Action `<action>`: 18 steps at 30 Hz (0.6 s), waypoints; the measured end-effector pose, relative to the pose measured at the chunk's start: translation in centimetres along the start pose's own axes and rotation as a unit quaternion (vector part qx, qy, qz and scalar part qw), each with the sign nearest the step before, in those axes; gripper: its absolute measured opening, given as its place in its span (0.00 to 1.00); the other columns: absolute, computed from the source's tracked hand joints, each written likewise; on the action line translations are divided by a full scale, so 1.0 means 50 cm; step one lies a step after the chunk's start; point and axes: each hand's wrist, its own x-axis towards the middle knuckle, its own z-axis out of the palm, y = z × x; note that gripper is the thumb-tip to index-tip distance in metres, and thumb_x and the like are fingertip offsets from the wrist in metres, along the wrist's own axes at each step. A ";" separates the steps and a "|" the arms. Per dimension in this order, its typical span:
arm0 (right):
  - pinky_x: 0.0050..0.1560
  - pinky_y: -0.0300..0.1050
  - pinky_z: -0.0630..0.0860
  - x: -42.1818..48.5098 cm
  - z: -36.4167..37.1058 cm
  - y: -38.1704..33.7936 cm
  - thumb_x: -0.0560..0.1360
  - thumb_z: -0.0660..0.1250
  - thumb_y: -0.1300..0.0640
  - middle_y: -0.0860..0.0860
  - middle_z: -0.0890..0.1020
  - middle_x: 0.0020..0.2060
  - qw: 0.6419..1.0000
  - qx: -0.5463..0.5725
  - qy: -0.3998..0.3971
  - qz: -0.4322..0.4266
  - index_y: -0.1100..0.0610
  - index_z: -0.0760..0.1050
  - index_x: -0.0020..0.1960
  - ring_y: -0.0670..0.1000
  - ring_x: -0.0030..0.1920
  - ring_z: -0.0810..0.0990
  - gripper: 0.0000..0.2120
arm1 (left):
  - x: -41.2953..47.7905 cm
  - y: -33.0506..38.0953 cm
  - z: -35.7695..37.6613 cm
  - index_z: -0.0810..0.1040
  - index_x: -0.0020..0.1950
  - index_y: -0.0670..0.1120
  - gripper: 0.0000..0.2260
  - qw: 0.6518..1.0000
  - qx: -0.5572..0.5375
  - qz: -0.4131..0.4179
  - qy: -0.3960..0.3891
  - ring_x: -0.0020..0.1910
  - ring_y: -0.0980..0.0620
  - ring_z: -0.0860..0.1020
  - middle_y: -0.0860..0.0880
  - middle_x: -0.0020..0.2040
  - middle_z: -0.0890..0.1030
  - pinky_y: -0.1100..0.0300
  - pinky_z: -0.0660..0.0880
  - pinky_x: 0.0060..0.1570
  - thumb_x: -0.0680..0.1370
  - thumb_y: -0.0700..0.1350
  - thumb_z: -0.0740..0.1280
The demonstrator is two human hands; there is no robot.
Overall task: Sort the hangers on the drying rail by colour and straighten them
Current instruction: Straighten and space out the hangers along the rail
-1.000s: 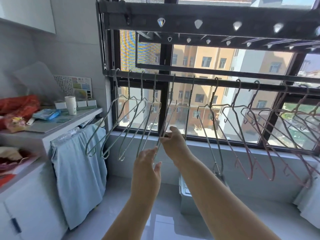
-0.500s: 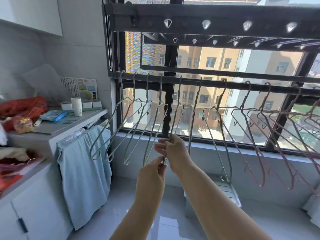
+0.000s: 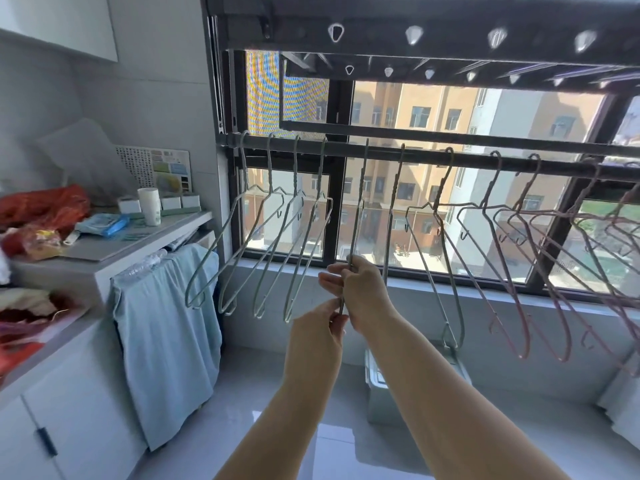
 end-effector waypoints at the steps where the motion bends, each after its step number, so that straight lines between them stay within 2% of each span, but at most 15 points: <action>1: 0.56 0.47 0.77 0.000 -0.002 -0.001 0.80 0.49 0.68 0.52 0.77 0.35 1.000 -0.001 0.003 0.000 0.57 0.67 0.42 0.50 0.39 0.80 0.13 | -0.001 0.001 0.002 0.80 0.52 0.46 0.08 1.000 -0.005 0.000 0.002 0.31 0.59 0.74 0.49 0.36 0.83 0.78 0.67 0.35 0.75 0.40 0.66; 4: 0.56 0.48 0.77 -0.001 -0.007 -0.001 0.80 0.49 0.67 0.53 0.78 0.35 1.000 -0.013 0.005 0.007 0.56 0.68 0.40 0.50 0.37 0.80 0.14 | -0.004 0.000 0.008 0.80 0.51 0.45 0.07 1.000 -0.017 -0.006 -0.002 0.30 0.59 0.73 0.48 0.36 0.82 0.78 0.67 0.33 0.75 0.41 0.66; 9: 0.54 0.48 0.78 -0.002 -0.011 0.001 0.79 0.51 0.68 0.54 0.77 0.40 0.999 -0.036 -0.012 0.017 0.60 0.69 0.45 0.51 0.40 0.79 0.10 | -0.009 -0.005 0.015 0.80 0.52 0.44 0.07 1.000 -0.009 -0.014 -0.007 0.31 0.60 0.73 0.49 0.37 0.83 0.81 0.66 0.35 0.75 0.42 0.66; 12: 0.57 0.49 0.76 -0.002 -0.012 0.001 0.78 0.57 0.64 0.54 0.76 0.43 0.991 -0.135 0.003 -0.002 0.62 0.68 0.51 0.51 0.45 0.77 0.04 | -0.014 -0.008 0.014 0.79 0.55 0.45 0.10 1.000 -0.012 -0.014 -0.012 0.35 0.61 0.74 0.49 0.42 0.84 0.83 0.64 0.37 0.75 0.43 0.66; 14: 0.54 0.45 0.72 -0.009 -0.011 -0.005 0.78 0.59 0.60 0.54 0.73 0.50 0.968 -0.246 0.023 -0.031 0.62 0.65 0.54 0.51 0.49 0.72 0.08 | -0.016 -0.009 0.009 0.78 0.57 0.45 0.12 1.000 -0.012 -0.014 -0.015 0.34 0.62 0.74 0.50 0.46 0.84 0.84 0.64 0.37 0.75 0.44 0.67; 15: 0.55 0.44 0.69 -0.012 -0.010 -0.009 0.78 0.59 0.59 0.54 0.71 0.56 0.958 -0.281 0.030 -0.054 0.62 0.63 0.60 0.51 0.53 0.71 0.13 | -0.019 -0.010 0.003 0.78 0.58 0.45 0.13 1.000 -0.009 -0.011 -0.012 0.33 0.63 0.74 0.51 0.47 0.83 0.83 0.65 0.37 0.74 0.45 0.68; 17: 0.63 0.43 0.62 -0.019 -0.008 -0.015 0.78 0.59 0.59 0.53 0.64 0.67 0.940 -0.315 0.035 -0.126 0.58 0.56 0.71 0.52 0.65 0.65 0.24 | -0.026 -0.013 -0.018 0.78 0.56 0.46 0.13 1.000 -0.009 0.006 0.018 0.31 0.66 0.73 0.52 0.46 0.83 0.82 0.67 0.37 0.72 0.45 0.70; 18: 0.65 0.41 0.58 -0.025 -0.005 -0.021 0.78 0.59 0.60 0.51 0.61 0.70 0.929 -0.327 0.033 -0.168 0.56 0.54 0.73 0.52 0.69 0.62 0.26 | -0.030 -0.017 -0.031 0.79 0.54 0.45 0.13 0.998 -0.014 0.020 0.050 0.31 0.66 0.74 0.52 0.45 0.83 0.81 0.69 0.38 0.71 0.44 0.71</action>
